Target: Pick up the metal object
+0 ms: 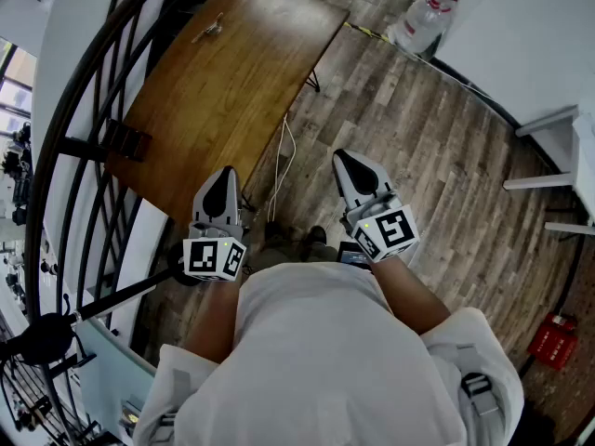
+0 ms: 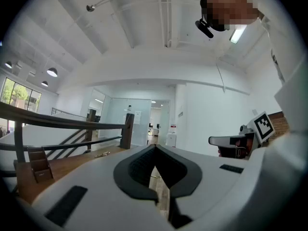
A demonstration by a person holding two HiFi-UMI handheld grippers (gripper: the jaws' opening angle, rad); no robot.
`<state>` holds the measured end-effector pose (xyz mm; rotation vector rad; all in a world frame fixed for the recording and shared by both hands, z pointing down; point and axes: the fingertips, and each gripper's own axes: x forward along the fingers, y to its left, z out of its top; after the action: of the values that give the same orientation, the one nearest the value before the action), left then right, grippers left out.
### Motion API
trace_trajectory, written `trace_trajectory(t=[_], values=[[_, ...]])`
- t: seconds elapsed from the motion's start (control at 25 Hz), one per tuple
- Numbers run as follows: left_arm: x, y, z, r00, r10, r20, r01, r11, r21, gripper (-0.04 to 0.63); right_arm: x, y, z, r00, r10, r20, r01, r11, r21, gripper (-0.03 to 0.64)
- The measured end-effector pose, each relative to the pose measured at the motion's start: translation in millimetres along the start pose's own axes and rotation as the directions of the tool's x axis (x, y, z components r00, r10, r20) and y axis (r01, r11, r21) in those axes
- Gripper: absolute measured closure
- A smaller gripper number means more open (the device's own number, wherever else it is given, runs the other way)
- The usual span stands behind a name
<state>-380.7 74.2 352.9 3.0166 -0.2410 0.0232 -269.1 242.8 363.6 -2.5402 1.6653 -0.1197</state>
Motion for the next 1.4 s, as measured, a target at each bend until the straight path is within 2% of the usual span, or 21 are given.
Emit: trace_trajectory(t=[0.36, 0.96, 1.2, 1.4], values=[[12.6, -17.3, -3.2, 1.0, -0.015, 0.006, 0.015, 1.0, -0.024, 0.583, -24.1, -28.9, 4.4, 0.998, -0.055, 0.014, 0.055, 0.998, 0.015, 0.594], [33.4, -46.9, -7.9, 0.995, -0.097, 0.013, 0.097, 0.993, -0.066, 0.583, -68.8, -67.6, 10.6, 0.989, -0.145, 0.04, 0.142, 0.987, 0.075, 0.592], [35.2, -48.4, -6.0, 0.996, -0.088, 0.02, 0.089, 0.994, -0.07, 0.583, -82.1, -76.4, 7.8, 0.986, -0.161, 0.035, 0.158, 0.984, 0.086, 0.592], [30.7, -46.7, -18.4, 0.996, -0.082, -0.024, 0.08, 0.994, -0.071, 0.583, -86.4, -83.9, -7.5, 0.983, -0.184, 0.01, 0.181, 0.976, 0.119, 0.592]])
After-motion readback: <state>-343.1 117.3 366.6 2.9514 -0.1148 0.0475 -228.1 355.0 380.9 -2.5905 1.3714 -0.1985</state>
